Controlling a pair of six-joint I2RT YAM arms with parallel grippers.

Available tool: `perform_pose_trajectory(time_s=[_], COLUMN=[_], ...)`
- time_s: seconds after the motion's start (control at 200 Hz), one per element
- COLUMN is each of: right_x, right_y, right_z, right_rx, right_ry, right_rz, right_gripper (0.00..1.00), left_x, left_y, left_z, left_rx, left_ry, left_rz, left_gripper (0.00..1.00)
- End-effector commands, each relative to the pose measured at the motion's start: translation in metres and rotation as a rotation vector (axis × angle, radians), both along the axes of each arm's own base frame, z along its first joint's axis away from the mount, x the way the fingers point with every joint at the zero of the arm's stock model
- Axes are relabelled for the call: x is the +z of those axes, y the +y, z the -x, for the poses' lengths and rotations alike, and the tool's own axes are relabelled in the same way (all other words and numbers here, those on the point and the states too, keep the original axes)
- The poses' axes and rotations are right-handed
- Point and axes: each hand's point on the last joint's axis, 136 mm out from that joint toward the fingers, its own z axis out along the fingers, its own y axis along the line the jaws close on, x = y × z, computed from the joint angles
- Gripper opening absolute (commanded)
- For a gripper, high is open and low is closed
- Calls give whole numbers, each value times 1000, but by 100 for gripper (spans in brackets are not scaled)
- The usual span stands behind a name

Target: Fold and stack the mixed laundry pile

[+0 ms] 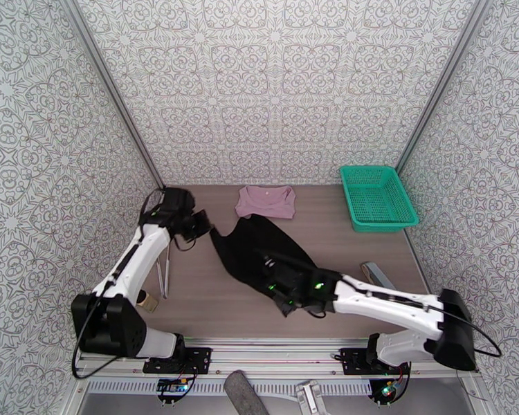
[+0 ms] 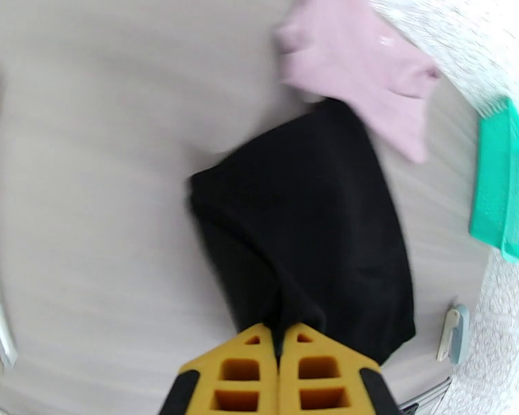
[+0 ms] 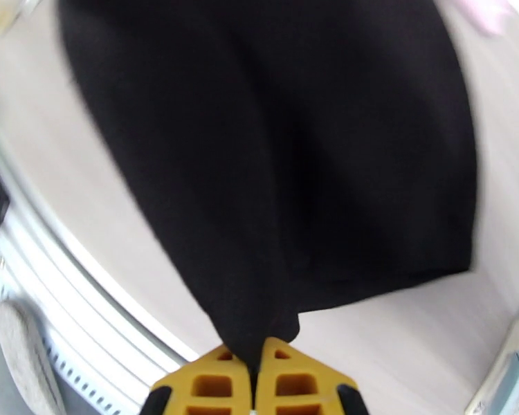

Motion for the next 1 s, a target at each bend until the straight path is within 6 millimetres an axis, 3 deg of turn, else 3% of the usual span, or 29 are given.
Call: perform_pose_trajectory(time_s=[0.0,0.175,0.405,0.44,0.7,0.995], right_x=[-9,-22,-36,-40,-65,-86], right_y=[-35,-64,-88,-89,-101,-111], right_z=[-16,-40,-66,-69,-92,-113], right_rx=[-97,-199,-325,-337,-435,-528], right_ry=[-26,-34,-56,-51,-60,-70], right_rz=[69,122,171,170,224,265], right_gripper=[0,0,0,0,0,0], left_x=[3,-6,-37,-33,-85,-115], left_y=[-32,-77,-106,-111,-115,-119], left_z=[-18,-62,-111,-121,-149,-165], left_rx=[-62,-137,-161,-163,-137,-125], left_ry=[11,7,59,44,110,124], left_rz=[6,7,-23,-18,-59,-32], left_gripper=[0,0,0,0,0,0])
